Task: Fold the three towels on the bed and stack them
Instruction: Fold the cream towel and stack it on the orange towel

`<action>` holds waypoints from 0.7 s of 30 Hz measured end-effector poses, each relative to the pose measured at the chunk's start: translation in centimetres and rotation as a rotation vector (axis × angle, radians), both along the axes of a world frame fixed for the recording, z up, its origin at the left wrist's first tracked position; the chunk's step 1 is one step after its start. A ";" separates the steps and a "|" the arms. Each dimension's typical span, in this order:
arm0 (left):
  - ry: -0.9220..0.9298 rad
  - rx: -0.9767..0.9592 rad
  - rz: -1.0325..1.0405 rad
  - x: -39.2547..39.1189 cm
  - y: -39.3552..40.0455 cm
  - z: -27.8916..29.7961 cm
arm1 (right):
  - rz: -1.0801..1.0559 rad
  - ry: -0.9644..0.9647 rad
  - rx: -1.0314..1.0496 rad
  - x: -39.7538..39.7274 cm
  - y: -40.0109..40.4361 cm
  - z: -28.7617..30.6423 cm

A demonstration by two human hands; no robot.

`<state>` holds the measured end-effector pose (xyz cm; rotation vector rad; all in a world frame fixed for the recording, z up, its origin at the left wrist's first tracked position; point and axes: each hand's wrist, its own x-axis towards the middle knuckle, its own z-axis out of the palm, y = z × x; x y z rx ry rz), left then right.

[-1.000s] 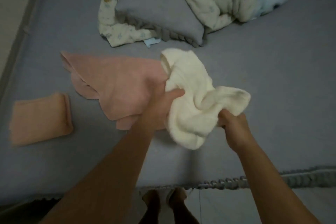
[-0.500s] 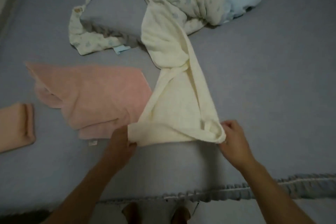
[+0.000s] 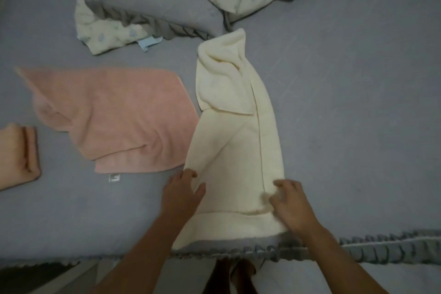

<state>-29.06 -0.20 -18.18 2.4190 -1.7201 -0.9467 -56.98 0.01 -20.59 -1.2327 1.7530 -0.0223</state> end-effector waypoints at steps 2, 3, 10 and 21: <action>0.025 -0.060 -0.043 -1.6 -4.3 -0.3 | -0.047 0.023 -0.065 1.0 -3.2 -0.2; 0.021 -0.087 -0.092 -2.4 -6.4 -0.7 | -0.052 0.040 -0.094 1.5 -4.9 -0.3; 0.221 -0.086 0.502 -3.9 -20.8 -4.4 | -0.074 0.113 -0.221 4.1 -15.1 -2.0; 0.314 -0.529 0.699 10.5 -29.7 -0.8 | -0.180 0.124 -0.031 -1.1 -15.6 -1.0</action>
